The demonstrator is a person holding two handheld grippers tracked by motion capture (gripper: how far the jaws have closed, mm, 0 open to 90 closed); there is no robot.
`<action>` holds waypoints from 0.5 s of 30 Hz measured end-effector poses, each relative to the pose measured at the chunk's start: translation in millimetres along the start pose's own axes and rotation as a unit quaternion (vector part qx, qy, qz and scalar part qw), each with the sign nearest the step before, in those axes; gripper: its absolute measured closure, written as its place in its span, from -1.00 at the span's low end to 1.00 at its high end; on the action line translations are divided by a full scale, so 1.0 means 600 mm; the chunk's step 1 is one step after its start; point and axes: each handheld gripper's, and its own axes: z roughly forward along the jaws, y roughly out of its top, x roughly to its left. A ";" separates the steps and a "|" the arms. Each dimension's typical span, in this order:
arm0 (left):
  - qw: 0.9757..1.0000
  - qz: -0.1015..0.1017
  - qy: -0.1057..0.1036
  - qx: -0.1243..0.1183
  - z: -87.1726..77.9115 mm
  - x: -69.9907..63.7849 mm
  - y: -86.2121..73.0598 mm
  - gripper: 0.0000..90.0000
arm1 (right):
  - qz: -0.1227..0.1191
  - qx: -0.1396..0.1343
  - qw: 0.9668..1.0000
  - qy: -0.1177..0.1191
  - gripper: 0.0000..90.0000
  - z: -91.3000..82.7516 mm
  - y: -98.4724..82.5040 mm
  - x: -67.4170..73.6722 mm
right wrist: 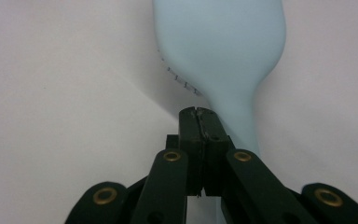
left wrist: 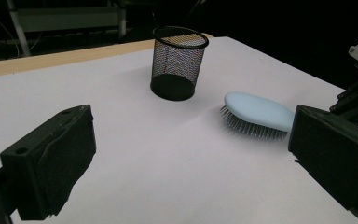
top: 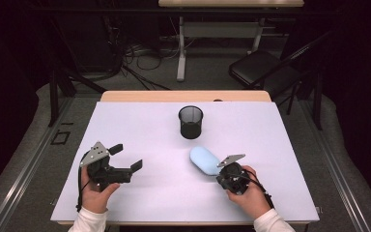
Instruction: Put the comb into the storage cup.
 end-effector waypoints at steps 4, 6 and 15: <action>1.000 0.001 0.001 0.001 0.000 0.000 0.000 -0.98 | 0.003 0.001 1.000 0.000 0.99 -0.002 -0.003 -0.006; 1.000 0.001 0.002 0.002 0.000 0.000 0.000 -0.98 | 0.004 -0.003 1.000 0.003 0.99 -0.002 -0.005 -0.009; 1.000 0.000 0.001 -0.001 0.000 0.001 0.000 -0.98 | 0.009 -0.005 1.000 -0.006 0.99 -0.004 -0.007 -0.017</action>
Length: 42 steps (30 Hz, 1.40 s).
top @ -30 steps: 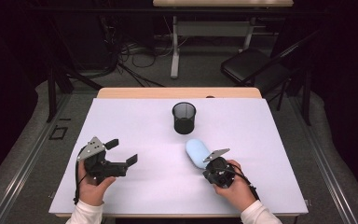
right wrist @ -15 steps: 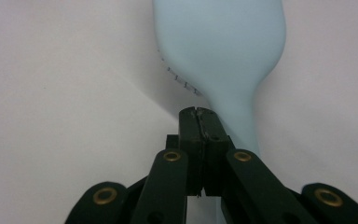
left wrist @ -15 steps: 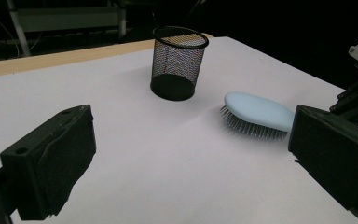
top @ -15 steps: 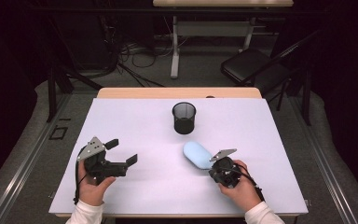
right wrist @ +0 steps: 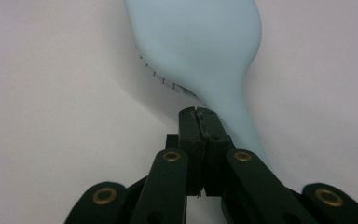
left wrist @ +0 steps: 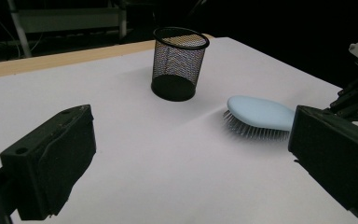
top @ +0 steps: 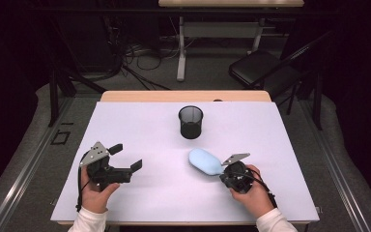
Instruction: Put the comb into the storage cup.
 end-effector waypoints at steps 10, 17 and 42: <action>1.000 0.000 0.000 0.002 0.001 0.000 -0.001 -0.98 | 0.004 0.002 1.000 0.005 0.96 0.000 -0.001 -0.001; 1.000 0.000 0.001 0.001 0.000 0.000 -0.001 -0.98 | 0.005 0.002 1.000 0.008 0.92 0.000 -0.001 0.000; 1.000 0.001 0.001 0.004 0.001 0.000 -0.001 -0.98 | 0.023 -0.023 0.999 0.029 0.53 -0.014 0.001 -0.003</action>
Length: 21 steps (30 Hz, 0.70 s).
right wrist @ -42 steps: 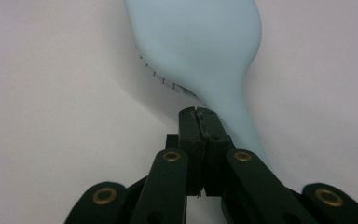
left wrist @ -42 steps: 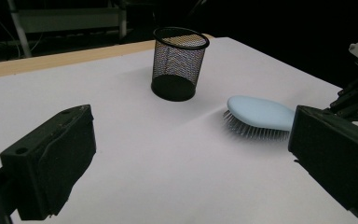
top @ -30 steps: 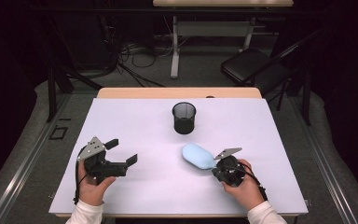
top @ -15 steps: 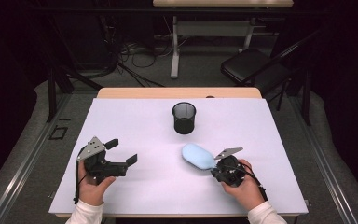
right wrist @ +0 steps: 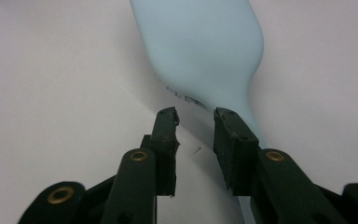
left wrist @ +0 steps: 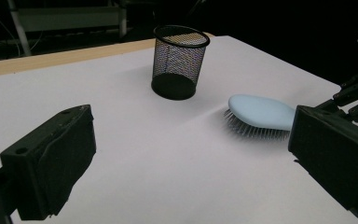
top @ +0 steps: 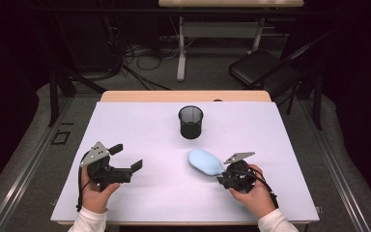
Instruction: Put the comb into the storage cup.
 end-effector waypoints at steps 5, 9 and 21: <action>1.000 0.000 -0.001 -0.001 0.000 0.000 0.000 -0.98 | 0.003 -0.008 1.000 -0.001 0.47 -0.006 0.002 -0.001; 1.000 0.000 0.000 0.000 0.000 0.000 0.000 -0.98 | 0.004 -0.014 1.000 -0.001 0.43 -0.011 0.003 -0.003; 1.000 0.000 -0.001 0.000 0.002 -0.001 0.000 -0.98 | 0.023 -0.023 0.999 -0.006 0.11 -0.016 0.004 -0.013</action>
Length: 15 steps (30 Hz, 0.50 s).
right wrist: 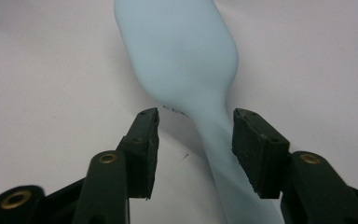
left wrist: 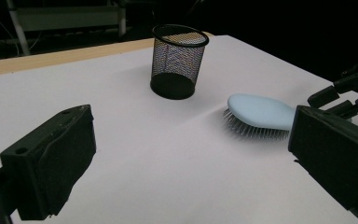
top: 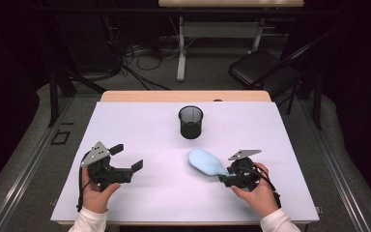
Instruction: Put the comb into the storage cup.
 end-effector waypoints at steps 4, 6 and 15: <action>1.000 0.000 0.001 0.001 0.000 0.000 0.000 -0.98 | 0.005 -0.011 1.000 -0.002 0.01 0.000 0.000 -0.003; 1.000 -0.001 0.003 0.001 -0.001 0.000 0.000 -0.98 | 0.008 -0.012 1.000 0.000 -0.02 -0.001 0.000 -0.004; 1.000 0.000 0.001 0.000 0.000 -0.001 0.000 -0.98 | -0.009 -0.012 1.000 -0.004 -0.12 0.001 0.001 -0.005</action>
